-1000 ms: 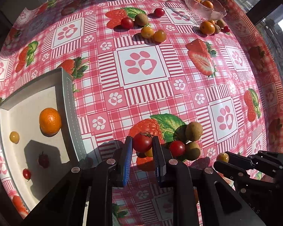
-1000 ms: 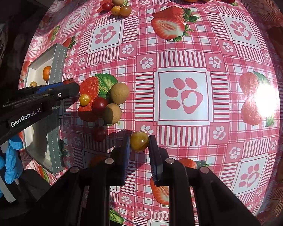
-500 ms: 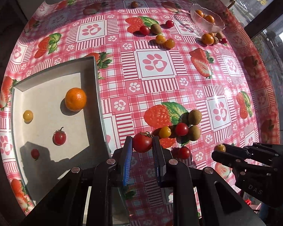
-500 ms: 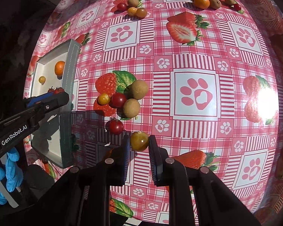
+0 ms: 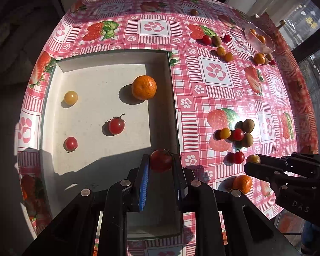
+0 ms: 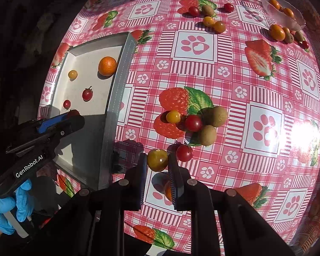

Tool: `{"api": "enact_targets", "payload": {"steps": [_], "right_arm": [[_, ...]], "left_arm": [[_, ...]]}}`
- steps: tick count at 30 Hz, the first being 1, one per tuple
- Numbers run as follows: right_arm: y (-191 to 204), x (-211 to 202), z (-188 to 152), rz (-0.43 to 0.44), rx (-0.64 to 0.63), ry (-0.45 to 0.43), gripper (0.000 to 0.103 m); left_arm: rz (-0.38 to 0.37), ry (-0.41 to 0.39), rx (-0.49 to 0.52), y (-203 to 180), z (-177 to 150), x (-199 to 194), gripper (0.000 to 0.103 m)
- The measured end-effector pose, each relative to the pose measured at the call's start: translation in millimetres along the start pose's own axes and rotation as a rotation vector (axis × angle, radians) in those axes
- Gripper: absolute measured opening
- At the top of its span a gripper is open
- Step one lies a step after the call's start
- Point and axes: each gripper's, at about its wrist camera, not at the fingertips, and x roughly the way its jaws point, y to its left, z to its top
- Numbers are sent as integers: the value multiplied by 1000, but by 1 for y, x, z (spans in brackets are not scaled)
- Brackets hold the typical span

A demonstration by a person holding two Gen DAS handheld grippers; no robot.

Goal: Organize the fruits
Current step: 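Carry both tomatoes over the white tray and open both grippers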

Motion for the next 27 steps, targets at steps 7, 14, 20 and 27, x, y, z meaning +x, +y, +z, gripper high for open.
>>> {"api": "enact_targets", "payload": {"steps": [7,14,20,27], "right_arm": [[53,14,12,14,-116,31,22],[109,39,21,35,-237,84,22],[144,74,28,39,-301,152,21],[159,106,33,9,-326,205,22]], "left_arm": [[32,-2,-82,45,-22,-3,22],[86,29,-169,88,-49,4,22],[127,55,-187,104,-63,14,22],[130,87,-182,104,-67,29,22]]}}
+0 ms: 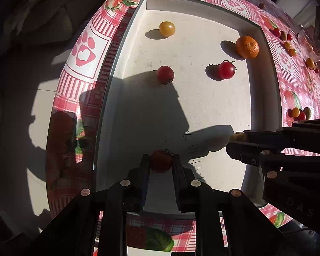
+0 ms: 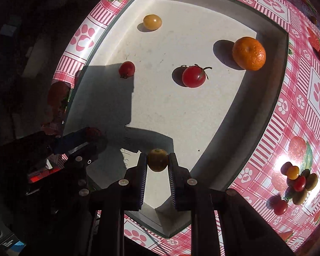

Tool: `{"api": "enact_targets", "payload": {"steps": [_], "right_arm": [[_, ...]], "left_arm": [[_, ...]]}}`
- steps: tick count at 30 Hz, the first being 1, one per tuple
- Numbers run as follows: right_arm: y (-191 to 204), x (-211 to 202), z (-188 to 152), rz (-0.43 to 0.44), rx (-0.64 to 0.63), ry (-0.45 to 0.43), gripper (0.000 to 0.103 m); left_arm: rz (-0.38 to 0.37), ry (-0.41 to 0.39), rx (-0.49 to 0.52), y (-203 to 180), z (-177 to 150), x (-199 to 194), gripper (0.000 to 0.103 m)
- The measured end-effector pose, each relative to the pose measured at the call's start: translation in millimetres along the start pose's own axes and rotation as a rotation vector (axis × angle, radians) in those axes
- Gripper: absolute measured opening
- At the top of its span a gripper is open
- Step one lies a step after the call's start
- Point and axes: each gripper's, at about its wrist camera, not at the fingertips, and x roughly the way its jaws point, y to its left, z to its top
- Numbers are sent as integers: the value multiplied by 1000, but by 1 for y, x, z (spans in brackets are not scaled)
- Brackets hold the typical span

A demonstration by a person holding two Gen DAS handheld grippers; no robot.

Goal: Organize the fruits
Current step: 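Carry both tomatoes over the white tray and open both grippers, then withdraw both grippers from the tray toward the remaining fruit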

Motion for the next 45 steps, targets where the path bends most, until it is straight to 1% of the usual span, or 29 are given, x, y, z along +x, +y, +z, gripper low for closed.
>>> {"api": "enact_targets", "payload": {"steps": [8,10,11,12,13,14,15,16,17,18,19,20,21,22,27,29,34,39,42,45], "right_arm": [[-3,12,0,-12,-1,32,24],[-4,13,1,-6,-1,39,27],[-4,13,1,1,-1,40,30],[-3,17,9,8,0,42,36],[-3,17,9,-4,0,41,38],[3,18,15,-14,4,38,43],[2,17,16,-7,11,35,51],[0,15,17,-2,18,28,54],[0,13,18,-4,18,19,55],[1,9,20,-5,18,11,58],[1,7,21,-2,17,4,64],[1,5,21,1,18,-3,69],[0,2,21,1,20,-12,77],[1,-1,22,-1,26,-22,82],[-8,-20,17,2,75,-74,83],[-15,-28,13,-6,99,-94,83],[-45,-43,-6,-35,182,-126,83],[-80,-57,-36,-88,260,-149,83],[-101,-61,-59,-121,313,-152,83],[-122,-60,-86,-127,381,-141,83]], "left_arm": [[21,25,3,-3,-2,11,23],[25,23,5,-4,0,12,23],[35,25,7,-6,2,13,28],[53,25,7,-6,2,13,40],[79,25,2,-9,6,15,51],[82,22,-8,-7,6,15,75],[85,13,-23,-4,7,14,83],[69,8,-36,-2,7,12,83],[64,15,-43,-1,8,12,83],[62,21,-45,0,9,12,83],[64,24,-44,-1,10,12,83],[71,25,-40,-3,11,13,83],[77,28,-34,-2,13,12,83],[80,30,-28,-4,14,12,83],[81,15,10,-19,22,2,83],[80,4,30,-20,17,-7,83],[70,-18,85,-43,26,-16,83],[57,-39,152,-72,30,-25,83],[47,-48,191,-95,31,-33,83],[36,-50,229,-113,32,-38,83]]}}
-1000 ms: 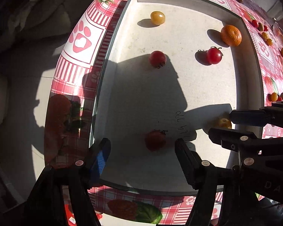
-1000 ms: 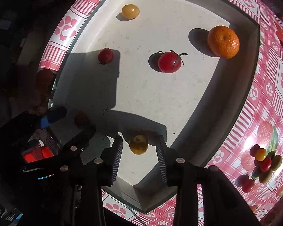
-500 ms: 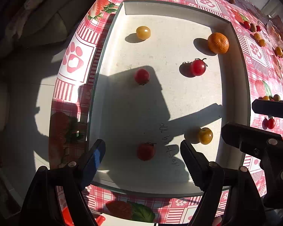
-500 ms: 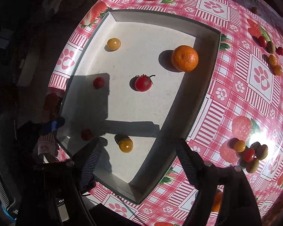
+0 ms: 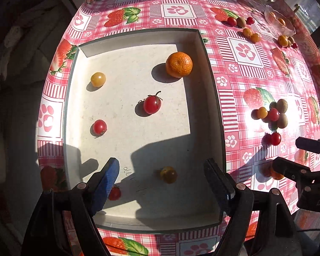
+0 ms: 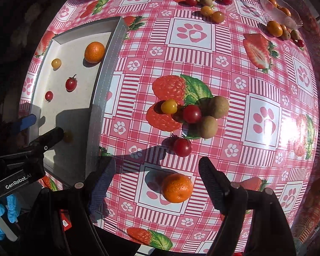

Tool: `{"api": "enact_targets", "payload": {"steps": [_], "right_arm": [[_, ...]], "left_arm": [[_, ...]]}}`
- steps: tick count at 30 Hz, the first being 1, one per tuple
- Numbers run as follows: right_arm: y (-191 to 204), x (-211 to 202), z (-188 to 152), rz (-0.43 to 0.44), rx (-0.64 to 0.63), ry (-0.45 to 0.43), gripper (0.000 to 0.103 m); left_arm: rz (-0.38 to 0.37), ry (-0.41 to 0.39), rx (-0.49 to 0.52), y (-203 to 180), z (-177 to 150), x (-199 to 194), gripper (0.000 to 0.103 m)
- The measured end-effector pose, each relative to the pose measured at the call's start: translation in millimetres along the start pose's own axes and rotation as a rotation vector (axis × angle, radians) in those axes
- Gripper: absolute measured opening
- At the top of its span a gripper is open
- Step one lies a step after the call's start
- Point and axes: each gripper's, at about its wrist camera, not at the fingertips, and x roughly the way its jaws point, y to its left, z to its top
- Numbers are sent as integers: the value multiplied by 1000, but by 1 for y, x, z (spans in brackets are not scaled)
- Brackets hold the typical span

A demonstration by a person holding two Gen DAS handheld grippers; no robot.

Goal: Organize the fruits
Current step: 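Withdraw both grippers from the tray toward the remaining fruit, then close the right gripper around the orange on the tablecloth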

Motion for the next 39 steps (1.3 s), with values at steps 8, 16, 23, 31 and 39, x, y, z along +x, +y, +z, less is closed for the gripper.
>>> {"api": "enact_targets", "payload": {"steps": [8,16,23,31,39], "right_arm": [[-46,4,-35,-3,110,33,83],[-63,4,-55,33,148,43,83],[-60,11,-56,56,167,49,83],[-51,29,-49,76,173,52,83],[-32,43,-44,96,151,46,83]], "left_arm": [[-24,-52,150,-30,8,-15,83],[-70,-59,262,-73,25,-12,83],[-67,15,314,-97,36,19,83],[-71,44,327,-107,47,39,83],[-80,54,342,-116,51,51,73]]}}
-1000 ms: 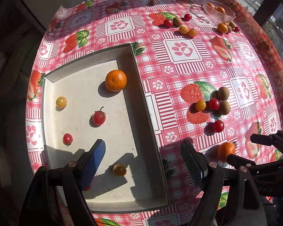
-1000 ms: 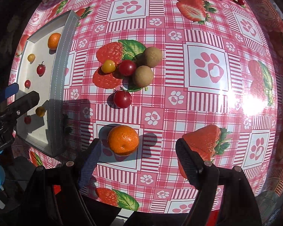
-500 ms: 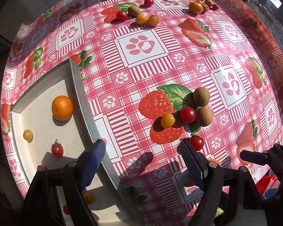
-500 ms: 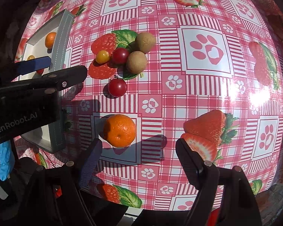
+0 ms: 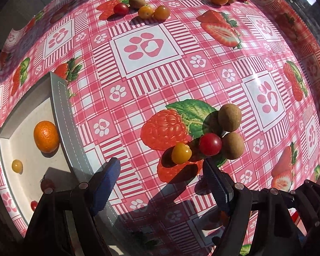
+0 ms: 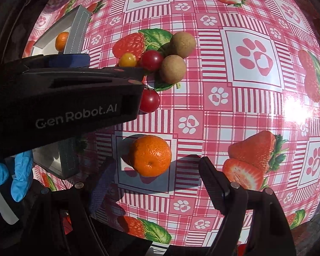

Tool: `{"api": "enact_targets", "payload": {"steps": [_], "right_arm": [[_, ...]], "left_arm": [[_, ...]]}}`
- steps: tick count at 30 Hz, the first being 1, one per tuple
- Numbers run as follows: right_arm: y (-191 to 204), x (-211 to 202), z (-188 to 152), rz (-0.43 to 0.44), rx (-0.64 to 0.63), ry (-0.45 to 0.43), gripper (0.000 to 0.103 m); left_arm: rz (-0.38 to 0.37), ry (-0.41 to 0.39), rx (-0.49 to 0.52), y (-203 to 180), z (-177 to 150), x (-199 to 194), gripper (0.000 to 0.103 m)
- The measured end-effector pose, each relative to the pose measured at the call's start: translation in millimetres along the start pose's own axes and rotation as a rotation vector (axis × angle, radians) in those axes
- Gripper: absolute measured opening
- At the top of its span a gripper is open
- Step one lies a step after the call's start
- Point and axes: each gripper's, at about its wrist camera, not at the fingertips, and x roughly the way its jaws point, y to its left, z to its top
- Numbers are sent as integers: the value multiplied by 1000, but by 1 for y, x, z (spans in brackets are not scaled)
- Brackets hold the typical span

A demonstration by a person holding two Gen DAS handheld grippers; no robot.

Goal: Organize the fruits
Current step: 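Close the right gripper around the orange on the tablecloth, then grasp a brown kiwi with the left gripper while the right gripper holds the orange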

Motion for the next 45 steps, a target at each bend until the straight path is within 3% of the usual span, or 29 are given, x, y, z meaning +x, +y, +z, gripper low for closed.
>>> {"api": "enact_targets", "payload": {"steps": [3,5,7,9,10,13,15,22,34,45], "right_arm": [[3,5,0,-7,-10,-1,83],[8,6,1,-12,-21,-8,76],[11,6,3,-19,-25,-14,53],[12,6,9,-4,-26,-5,43],[12,6,10,0,-24,-4,43],[10,4,15,15,-15,0,43],[6,2,16,22,-6,-2,43],[-9,1,15,35,27,-5,43],[-26,-8,13,22,33,-5,43],[-26,-24,1,9,40,-2,43]], "left_arm": [[6,13,2,-7,3,12,68],[11,9,5,-9,4,15,68],[10,4,3,-11,4,17,63],[10,0,1,-13,5,16,55],[7,-2,2,-11,5,13,53],[-12,-11,12,-14,7,7,37],[-24,-15,22,-16,8,5,19],[-100,-14,-47,-12,9,-5,19],[-116,-47,-99,3,-12,-33,19],[-116,-33,-32,-10,5,-8,19]]}}
